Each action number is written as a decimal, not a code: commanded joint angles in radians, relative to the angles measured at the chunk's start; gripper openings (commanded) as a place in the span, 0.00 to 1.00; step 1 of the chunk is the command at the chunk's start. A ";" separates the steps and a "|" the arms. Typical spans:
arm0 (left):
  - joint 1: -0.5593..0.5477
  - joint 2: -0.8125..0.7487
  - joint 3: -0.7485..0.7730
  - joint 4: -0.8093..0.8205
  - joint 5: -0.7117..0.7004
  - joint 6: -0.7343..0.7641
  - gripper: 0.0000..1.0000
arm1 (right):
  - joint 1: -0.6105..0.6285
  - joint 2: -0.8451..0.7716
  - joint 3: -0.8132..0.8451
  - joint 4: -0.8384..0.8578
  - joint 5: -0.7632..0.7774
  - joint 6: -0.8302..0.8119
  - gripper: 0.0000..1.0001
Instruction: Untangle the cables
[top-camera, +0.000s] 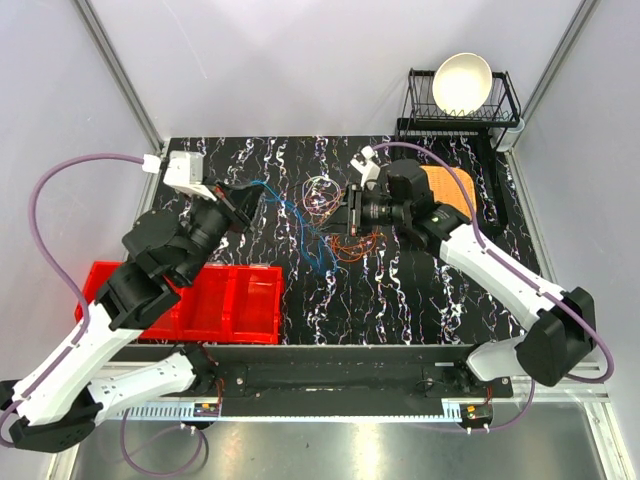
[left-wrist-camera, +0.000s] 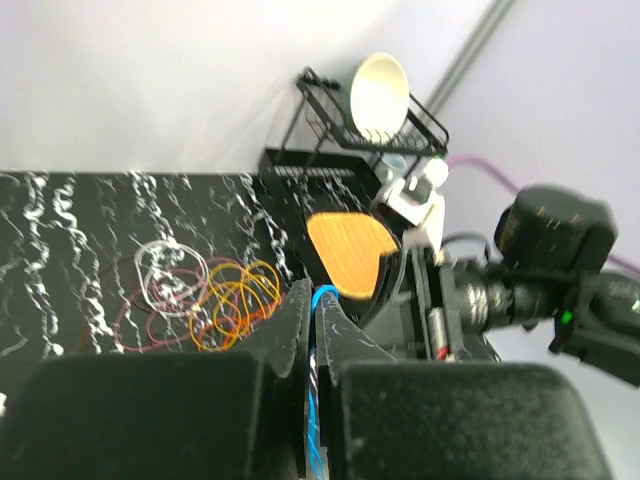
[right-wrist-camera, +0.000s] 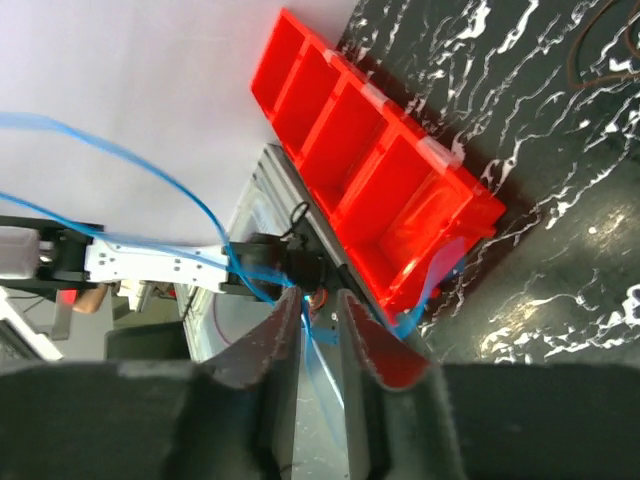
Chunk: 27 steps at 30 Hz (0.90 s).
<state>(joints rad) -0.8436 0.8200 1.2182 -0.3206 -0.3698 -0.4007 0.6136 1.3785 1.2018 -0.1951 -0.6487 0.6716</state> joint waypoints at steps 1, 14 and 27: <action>0.001 -0.005 0.095 0.023 -0.107 0.049 0.00 | 0.009 0.033 -0.010 0.013 -0.012 -0.035 0.38; 0.034 0.008 0.219 -0.500 -0.728 0.053 0.00 | 0.006 -0.022 0.012 -0.224 0.218 -0.150 0.68; 0.459 0.176 0.247 -0.671 -0.678 -0.003 0.00 | 0.008 -0.013 -0.057 -0.224 0.181 -0.115 0.61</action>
<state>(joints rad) -0.5072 0.9218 1.4403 -0.9806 -1.1152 -0.4095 0.6170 1.3888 1.1431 -0.4252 -0.4618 0.5499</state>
